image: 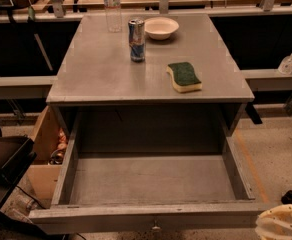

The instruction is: Close top drawer

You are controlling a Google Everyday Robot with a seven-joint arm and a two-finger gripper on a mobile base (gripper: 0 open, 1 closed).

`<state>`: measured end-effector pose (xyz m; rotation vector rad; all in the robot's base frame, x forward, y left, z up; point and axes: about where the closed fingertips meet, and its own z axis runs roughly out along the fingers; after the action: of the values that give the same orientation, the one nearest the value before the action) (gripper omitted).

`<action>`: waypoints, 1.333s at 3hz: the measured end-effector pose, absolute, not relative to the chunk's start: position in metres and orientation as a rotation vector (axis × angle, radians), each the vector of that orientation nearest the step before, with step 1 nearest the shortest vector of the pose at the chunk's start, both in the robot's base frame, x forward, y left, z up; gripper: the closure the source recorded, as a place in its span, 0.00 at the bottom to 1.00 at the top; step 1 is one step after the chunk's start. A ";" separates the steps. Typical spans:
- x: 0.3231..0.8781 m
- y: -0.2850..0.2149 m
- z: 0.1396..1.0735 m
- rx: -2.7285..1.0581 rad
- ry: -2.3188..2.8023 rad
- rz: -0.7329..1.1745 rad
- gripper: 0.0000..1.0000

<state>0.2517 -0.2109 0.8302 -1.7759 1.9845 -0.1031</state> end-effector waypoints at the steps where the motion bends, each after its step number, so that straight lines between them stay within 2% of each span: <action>1: 0.249 -0.175 0.790 -1.827 1.925 -0.124 1.00; 3: 0.246 -0.131 0.666 -1.959 1.919 -0.085 1.00; 4: 0.269 -0.124 0.627 -1.988 1.885 -0.044 1.00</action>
Offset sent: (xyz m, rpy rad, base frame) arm -0.0143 0.0894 -0.2052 -0.0979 0.0474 0.1162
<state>0.2693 -0.1236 0.6272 -1.9875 1.8854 -0.0442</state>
